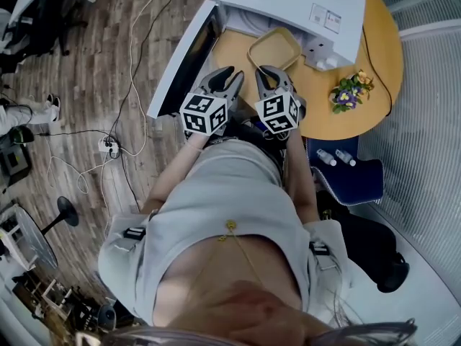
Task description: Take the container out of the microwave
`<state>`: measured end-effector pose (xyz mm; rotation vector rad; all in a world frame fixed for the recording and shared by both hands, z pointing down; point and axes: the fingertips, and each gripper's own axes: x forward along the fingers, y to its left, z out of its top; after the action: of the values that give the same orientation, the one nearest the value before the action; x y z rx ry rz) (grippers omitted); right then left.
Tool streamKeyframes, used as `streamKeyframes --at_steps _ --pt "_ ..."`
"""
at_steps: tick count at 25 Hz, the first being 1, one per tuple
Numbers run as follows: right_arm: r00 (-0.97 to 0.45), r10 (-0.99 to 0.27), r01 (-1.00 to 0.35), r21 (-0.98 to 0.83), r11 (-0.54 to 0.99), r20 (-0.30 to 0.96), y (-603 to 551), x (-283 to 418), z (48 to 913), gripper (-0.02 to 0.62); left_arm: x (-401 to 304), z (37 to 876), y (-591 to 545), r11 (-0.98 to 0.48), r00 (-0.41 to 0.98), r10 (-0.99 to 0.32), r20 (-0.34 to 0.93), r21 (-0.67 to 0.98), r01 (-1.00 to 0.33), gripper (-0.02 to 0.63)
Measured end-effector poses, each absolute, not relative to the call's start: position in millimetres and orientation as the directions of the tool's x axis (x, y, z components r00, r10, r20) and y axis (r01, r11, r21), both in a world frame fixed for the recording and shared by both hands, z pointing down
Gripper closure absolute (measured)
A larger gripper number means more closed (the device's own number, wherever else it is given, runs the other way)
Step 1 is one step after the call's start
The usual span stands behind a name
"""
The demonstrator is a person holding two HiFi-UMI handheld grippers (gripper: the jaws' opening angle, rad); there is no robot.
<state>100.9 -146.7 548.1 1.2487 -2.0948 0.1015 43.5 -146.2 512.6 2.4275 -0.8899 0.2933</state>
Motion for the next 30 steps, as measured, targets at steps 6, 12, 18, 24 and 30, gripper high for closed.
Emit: streamKeyframes --at_steps 6,12,18,24,30 --pt "-0.313 -0.741 -0.795 0.263 0.546 0.594 -128 99 541 0.563 48 509 -130 -0.649 0.758 -0.533 0.377 0.393 -0.652 0.480" --pt "-0.328 -0.725 -0.780 0.258 0.569 0.606 -110 100 542 0.563 53 508 -116 -0.645 0.754 -0.531 0.386 0.393 -0.655 0.480" --pt "-0.340 -0.727 -0.790 0.238 0.565 0.597 -90 104 539 0.563 58 509 -98 -0.651 0.751 -0.533 0.390 0.378 -0.658 0.481" --pt "-0.346 -0.723 -0.783 0.241 0.573 0.597 -75 103 536 0.563 60 507 -92 -0.643 0.740 -0.555 0.380 0.369 -0.671 0.482" --pt "-0.341 -0.722 -0.790 0.233 0.567 0.602 -72 103 534 0.563 59 506 -98 -0.647 0.739 -0.556 0.380 0.360 -0.672 0.482"
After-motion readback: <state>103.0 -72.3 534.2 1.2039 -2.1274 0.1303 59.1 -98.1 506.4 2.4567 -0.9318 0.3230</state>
